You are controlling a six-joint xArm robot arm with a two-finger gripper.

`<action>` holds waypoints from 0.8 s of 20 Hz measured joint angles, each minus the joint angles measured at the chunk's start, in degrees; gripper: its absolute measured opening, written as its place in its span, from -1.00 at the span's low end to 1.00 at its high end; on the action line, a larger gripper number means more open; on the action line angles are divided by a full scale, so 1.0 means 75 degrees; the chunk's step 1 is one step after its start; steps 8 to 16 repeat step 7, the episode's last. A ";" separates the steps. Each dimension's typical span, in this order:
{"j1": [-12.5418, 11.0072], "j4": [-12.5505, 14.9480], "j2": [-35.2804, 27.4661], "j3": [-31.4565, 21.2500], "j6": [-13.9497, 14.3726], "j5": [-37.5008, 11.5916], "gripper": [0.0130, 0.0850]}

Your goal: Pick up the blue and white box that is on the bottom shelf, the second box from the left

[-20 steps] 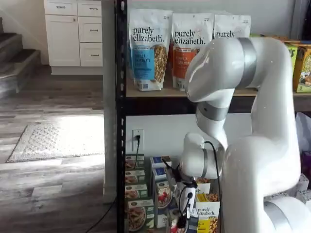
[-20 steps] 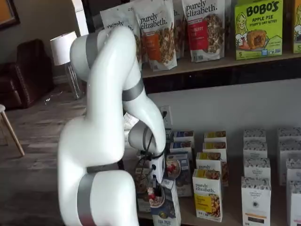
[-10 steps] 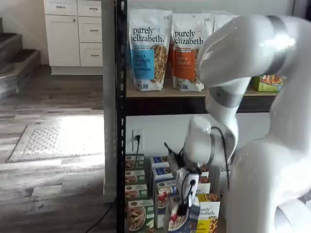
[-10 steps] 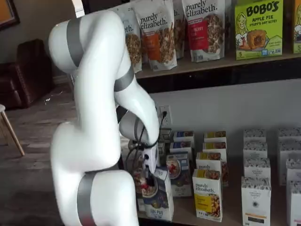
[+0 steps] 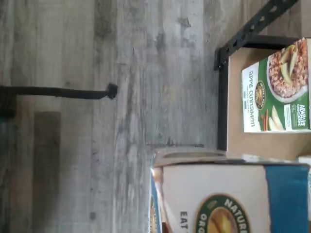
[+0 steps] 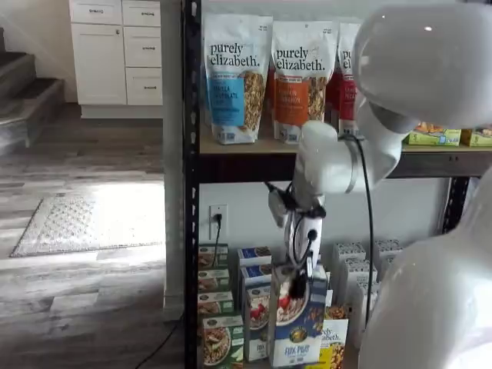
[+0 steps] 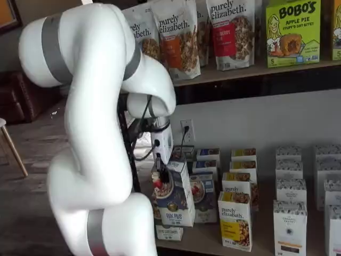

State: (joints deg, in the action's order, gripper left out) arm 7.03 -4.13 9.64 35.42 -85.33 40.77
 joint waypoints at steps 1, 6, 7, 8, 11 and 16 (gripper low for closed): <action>-0.0002 0.0051 0.0118 0.0076 0.0045 0.0236 -0.11; -0.0030 0.0187 0.0564 0.0509 0.0152 0.1375 -0.11; -0.0040 0.0175 0.0617 0.0576 0.0141 0.1529 -0.11; -0.0040 0.0175 0.0617 0.0576 0.0141 0.1529 -0.11; -0.0040 0.0175 0.0617 0.0576 0.0141 0.1529 -0.11; -0.0040 0.0175 0.0617 0.0576 0.0141 0.1529 -0.11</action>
